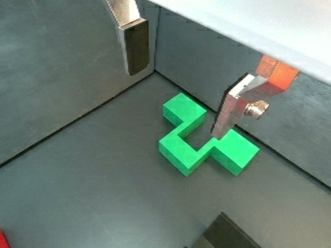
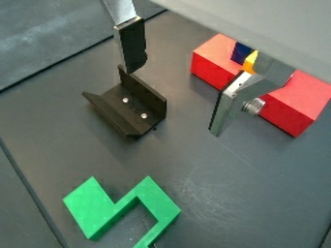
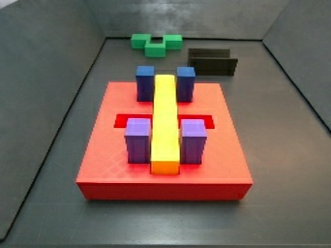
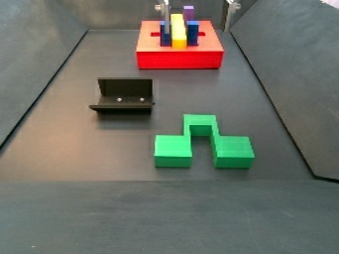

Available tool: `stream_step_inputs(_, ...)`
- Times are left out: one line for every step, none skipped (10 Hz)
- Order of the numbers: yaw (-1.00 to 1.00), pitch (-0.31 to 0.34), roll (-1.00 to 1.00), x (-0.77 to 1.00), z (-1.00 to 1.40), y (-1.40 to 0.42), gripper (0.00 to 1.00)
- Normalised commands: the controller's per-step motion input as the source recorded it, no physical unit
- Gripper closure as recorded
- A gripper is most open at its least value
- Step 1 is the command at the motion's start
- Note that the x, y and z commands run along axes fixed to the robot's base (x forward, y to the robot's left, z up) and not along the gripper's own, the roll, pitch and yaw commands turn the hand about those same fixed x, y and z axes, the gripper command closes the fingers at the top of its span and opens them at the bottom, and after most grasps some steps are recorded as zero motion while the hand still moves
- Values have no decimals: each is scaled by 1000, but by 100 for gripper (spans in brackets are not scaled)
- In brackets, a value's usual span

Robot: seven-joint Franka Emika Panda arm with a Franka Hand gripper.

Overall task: Pick up the green object. Move up. Place the green object on the fixture. Regrasp the green object. Move to above the board. Insert the green object.
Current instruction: Pick up the green object.

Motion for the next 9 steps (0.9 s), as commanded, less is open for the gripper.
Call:
stream_step_inputs(0, 37, 0, 0, -157, 14, 0)
stream_step_inputs(0, 46, 0, -23, -200, 0, 0)
stream_step_inputs(0, 43, 0, 0, -220, 111, 0)
stream_step_inputs(-411, 126, -123, 186, -140, 369, 0)
stream_step_inputs(-397, 107, -157, 91, -11, 489, 0)
stream_step_inputs(-349, 87, -120, 100, 0, 557, 0)
stream_step_inputs(-286, 74, -1, 226, -129, 483, 0)
stream_step_inputs(-123, 60, 0, 331, -257, 343, 0)
stream_step_inputs(-6, 0, 0, 243, -491, 117, 0)
